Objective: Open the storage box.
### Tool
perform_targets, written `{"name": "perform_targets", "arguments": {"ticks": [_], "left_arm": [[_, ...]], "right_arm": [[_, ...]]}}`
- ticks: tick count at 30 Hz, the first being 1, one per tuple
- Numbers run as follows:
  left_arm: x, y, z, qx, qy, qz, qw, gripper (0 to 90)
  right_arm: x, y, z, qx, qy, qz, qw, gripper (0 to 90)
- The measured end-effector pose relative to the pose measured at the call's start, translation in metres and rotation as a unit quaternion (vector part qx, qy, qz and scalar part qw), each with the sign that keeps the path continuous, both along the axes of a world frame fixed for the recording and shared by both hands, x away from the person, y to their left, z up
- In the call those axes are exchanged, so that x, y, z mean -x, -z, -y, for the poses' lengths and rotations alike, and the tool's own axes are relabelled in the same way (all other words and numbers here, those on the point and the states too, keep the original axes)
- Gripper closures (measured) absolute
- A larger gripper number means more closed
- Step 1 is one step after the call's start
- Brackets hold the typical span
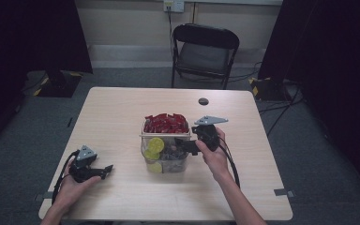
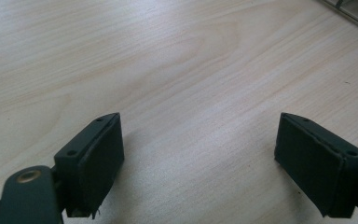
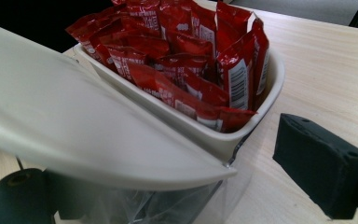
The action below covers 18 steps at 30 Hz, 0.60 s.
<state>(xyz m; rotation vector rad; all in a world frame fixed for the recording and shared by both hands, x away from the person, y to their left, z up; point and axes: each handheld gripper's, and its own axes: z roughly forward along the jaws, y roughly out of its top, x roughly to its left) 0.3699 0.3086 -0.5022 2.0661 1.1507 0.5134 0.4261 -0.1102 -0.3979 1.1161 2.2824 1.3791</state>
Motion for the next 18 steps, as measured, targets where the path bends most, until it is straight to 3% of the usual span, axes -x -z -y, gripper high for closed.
{"name": "perform_targets", "arguments": {"ticks": [18], "left_arm": [[-0.001,0.000,0.001,0.005,-0.002,-0.003,1.0000,14.6]], "right_arm": [[-0.013,-0.002,0.005,-0.008,0.008,-0.001,0.9999,12.8]]}}
